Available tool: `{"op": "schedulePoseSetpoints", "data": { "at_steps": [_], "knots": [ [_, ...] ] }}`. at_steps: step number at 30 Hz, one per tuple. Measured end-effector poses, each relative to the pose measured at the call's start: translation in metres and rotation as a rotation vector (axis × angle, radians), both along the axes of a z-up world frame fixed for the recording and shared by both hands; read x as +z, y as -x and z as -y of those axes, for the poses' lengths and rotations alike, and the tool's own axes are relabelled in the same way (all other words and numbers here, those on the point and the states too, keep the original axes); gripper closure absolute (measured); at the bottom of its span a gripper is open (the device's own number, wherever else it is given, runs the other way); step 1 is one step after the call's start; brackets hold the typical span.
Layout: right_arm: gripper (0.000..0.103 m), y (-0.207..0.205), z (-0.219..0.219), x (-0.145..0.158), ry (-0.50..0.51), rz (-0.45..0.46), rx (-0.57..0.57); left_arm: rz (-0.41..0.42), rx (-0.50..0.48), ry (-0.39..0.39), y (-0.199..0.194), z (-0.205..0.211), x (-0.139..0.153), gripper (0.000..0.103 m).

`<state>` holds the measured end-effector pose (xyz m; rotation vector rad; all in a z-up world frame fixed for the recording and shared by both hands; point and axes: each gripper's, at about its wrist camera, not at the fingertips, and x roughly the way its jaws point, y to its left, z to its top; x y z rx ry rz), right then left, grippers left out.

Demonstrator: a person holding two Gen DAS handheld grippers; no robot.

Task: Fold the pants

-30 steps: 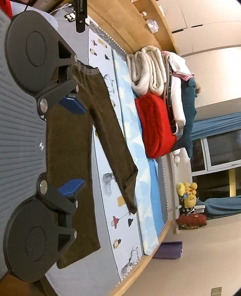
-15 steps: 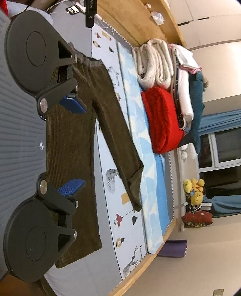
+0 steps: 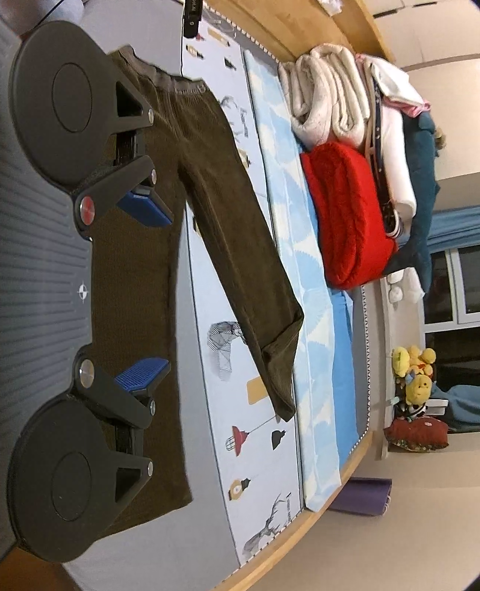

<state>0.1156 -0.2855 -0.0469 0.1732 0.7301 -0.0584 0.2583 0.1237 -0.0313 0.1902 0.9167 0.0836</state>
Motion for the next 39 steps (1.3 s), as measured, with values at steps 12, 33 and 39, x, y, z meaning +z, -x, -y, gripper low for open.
{"op": "schedulePoseSetpoints", "data": {
  "at_steps": [12,33,39],
  "knots": [
    [0.024,-0.226,0.044,-0.061,0.025,-0.070,-0.110,-0.103,-0.028,-0.142,-0.218,-0.041,-0.105,0.000],
    [0.023,-0.493,0.084,-0.227,0.245,-0.227,-0.164,-0.236,-0.224,-0.240,-0.374,-0.034,-0.236,0.000],
    [0.095,-0.504,0.072,-0.242,0.401,-0.219,-0.120,-0.250,-0.300,-0.126,-0.362,-0.017,-0.229,0.092]
  ]
}}
